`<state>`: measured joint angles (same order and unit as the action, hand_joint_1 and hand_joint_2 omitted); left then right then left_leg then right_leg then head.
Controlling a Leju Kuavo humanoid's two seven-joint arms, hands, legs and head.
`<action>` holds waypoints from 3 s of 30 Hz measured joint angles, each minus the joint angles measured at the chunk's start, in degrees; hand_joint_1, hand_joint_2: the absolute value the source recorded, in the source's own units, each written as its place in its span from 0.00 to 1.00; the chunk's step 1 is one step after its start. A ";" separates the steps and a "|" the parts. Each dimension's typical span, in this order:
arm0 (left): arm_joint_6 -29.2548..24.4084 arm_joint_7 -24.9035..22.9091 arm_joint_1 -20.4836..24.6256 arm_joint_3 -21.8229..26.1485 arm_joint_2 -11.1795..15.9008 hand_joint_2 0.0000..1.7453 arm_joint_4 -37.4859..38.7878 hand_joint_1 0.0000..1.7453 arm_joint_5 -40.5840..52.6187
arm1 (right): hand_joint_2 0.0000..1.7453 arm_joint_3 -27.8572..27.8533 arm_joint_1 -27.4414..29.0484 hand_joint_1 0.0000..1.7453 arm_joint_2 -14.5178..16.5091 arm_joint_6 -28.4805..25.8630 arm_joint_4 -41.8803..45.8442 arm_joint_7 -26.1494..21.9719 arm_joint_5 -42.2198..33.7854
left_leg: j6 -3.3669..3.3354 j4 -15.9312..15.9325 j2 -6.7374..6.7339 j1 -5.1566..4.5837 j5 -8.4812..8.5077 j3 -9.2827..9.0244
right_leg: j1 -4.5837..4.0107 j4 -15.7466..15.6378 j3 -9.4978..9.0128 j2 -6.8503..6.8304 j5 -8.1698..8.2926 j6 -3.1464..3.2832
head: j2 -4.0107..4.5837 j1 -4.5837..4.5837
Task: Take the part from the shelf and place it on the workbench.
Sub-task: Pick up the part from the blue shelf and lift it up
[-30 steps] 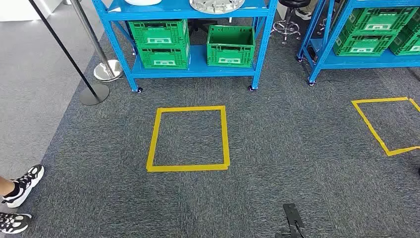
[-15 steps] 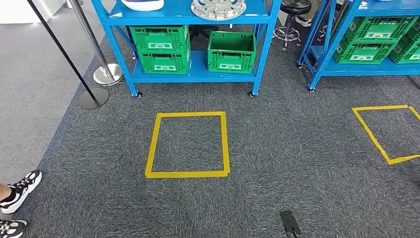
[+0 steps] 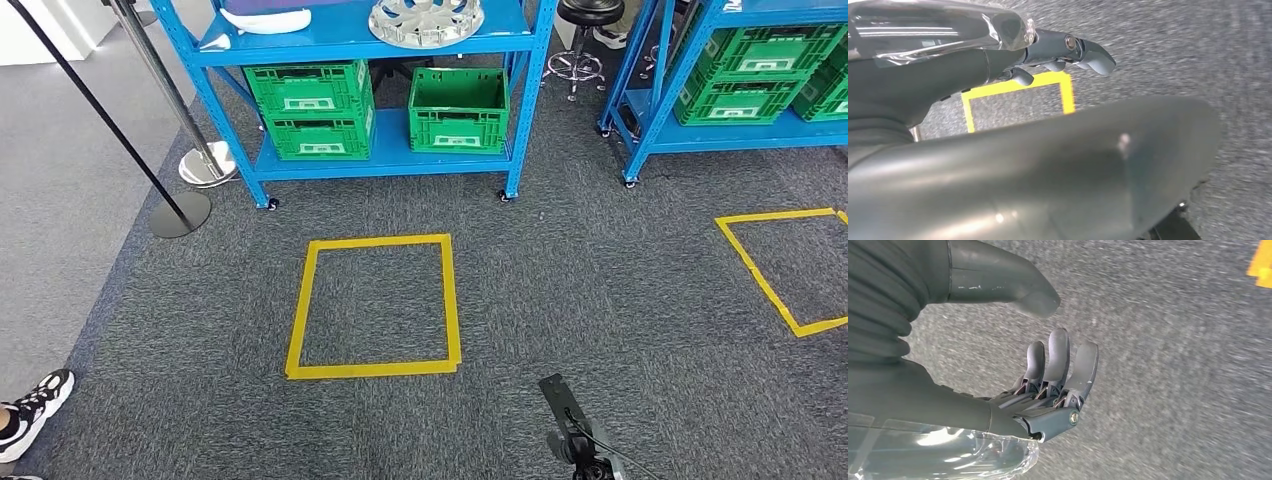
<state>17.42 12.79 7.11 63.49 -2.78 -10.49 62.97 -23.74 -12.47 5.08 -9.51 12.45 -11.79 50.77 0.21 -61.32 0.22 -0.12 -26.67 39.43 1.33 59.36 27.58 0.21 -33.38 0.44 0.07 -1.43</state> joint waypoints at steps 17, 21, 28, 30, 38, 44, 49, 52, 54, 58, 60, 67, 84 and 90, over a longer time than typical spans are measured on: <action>0.61 -0.40 2.15 -0.84 0.00 0.00 -0.14 0.00 -0.51 | 1.00 23.67 -24.26 1.00 1.82 -13.31 3.47 2.90 35.12 | -1.13 4.02 0.59 -0.51 -6.92 -12.70 | -0.91 1.36 11.72 0.16 9.37 -0.75 | 0.01 0.14; 0.48 -0.85 2.56 -0.93 0.05 0.00 -0.22 0.00 -1.48 | 1.00 35.25 -31.74 1.00 5.01 -13.87 5.79 4.27 38.57 | 0.33 -2.41 0.47 -0.21 -3.99 -9.21 | -0.75 -0.03 9.04 0.23 8.10 0.74 | 0.01 -0.10; 0.59 -0.04 2.08 -0.93 0.36 0.00 -0.24 0.00 -2.49 | 1.00 49.41 -34.03 1.00 6.76 -20.87 7.41 6.95 38.63 | 2.15 -8.17 0.04 1.13 -8.96 2.36 | 0.16 -1.42 1.01 0.23 2.71 0.66 | 0.01 -0.29; 0.63 0.14 1.95 -0.95 0.36 0.00 -0.24 0.00 -2.56 | 1.00 55.30 -34.54 1.00 7.23 -21.46 7.60 8.04 38.58 | 2.34 -0.90 -0.73 1.47 -0.87 1.97 | 0.42 -1.45 -1.34 0.45 0.59 0.06 | 0.01 -0.53; 0.78 0.17 2.09 -0.93 0.45 0.00 -0.31 0.00 -3.34 | 1.00 62.95 -38.14 1.00 8.48 -20.38 8.81 7.71 36.45 | -0.50 3.95 -0.34 1.57 2.93 -2.91 | 0.13 9.39 1.58 0.21 -0.12 -2.51 | 0.02 -0.57; 0.74 -0.21 1.69 -0.93 0.38 0.00 -0.29 0.00 -2.94 | 1.00 63.47 -38.24 1.00 7.93 -19.71 8.87 7.08 35.62 | -1.34 4.00 0.64 0.51 -1.79 -8.54 | -1.31 8.94 10.80 0.18 -3.00 -0.47 | 0.02 -0.44; 0.73 -0.38 1.97 -1.02 -0.10 0.00 -0.26 0.00 -2.37 | 1.00 63.56 -37.62 1.00 6.99 -17.85 8.35 10.07 34.65 | -0.64 3.17 1.36 -0.23 -4.79 -11.81 | -3.09 0.39 9.13 1.41 6.76 1.87 | 0.02 -0.18; 0.74 -0.41 2.19 -1.12 0.13 0.00 -0.33 0.00 -2.26 | 1.00 62.89 -37.88 1.00 6.46 -15.71 8.14 12.12 33.97 | 0.03 -1.41 0.88 -0.26 -5.90 -10.83 | -2.47 0.06 6.93 1.18 7.80 2.36 | 0.02 -0.45; 0.74 -0.42 2.36 -1.19 0.32 0.00 -0.40 0.00 -2.12 | 1.00 62.11 -37.69 1.00 5.59 -14.58 7.79 12.78 33.24 | 0.58 -7.41 0.40 0.02 -8.20 -6.78 | -2.30 0.04 6.24 1.02 7.37 2.52 | 0.02 -0.77; 0.74 -0.49 2.16 -1.24 0.38 0.00 -0.42 0.00 -1.96 | 1.00 59.73 -36.41 1.00 3.37 -12.48 7.01 13.74 30.41 | 1.22 -9.25 0.22 0.77 -8.93 -0.87 | -1.81 0.06 4.89 1.20 5.63 1.95 | 0.02 -0.82; 0.79 -0.43 2.03 -1.25 0.34 0.00 -0.40 0.00 -2.11 | 1.00 57.99 -35.90 1.00 1.79 -11.75 6.64 15.30 28.77 | 1.38 -2.46 -0.01 0.92 -3.05 -1.83 | -1.49 0.05 3.65 1.15 4.45 1.26 | 0.02 -0.83; 0.94 0.20 0.93 -1.25 0.09 0.00 -0.37 0.00 -2.61 | 1.00 50.79 -34.66 1.00 -7.65 -11.09 5.58 19.60 25.01 | -1.53 3.32 0.02 0.87 0.65 -4.36 | -1.46 4.10 5.09 0.55 4.21 -1.23 | 0.02 -0.79; 1.48 3.04 0.43 -1.30 -0.47 0.00 -0.36 0.00 -3.40 | 1.00 38.79 -29.18 1.00 -17.46 -13.73 4.27 12.91 17.20 | 0.24 -5.89 0.28 0.62 -8.38 -7.86 | -1.31 -0.50 10.94 0.30 11.38 1.10 | 0.02 -0.42; 1.77 3.08 0.34 -1.31 -0.50 0.00 -0.36 0.00 -3.39 | 1.00 37.29 -27.57 1.00 -17.60 -13.75 4.27 12.86 17.16 | -0.13 -4.24 0.20 0.31 -5.03 -2.13 | -1.53 -0.59 8.20 0.74 8.92 1.25 | 0.02 -0.43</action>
<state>19.19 15.87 7.45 62.18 -3.27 -10.85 59.58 13.55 -40.04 -12.52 -23.26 16.72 1.07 67.93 0.08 -65.57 0.43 0.19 -31.71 37.30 -0.20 58.77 35.78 0.95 -24.46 1.69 0.09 -1.86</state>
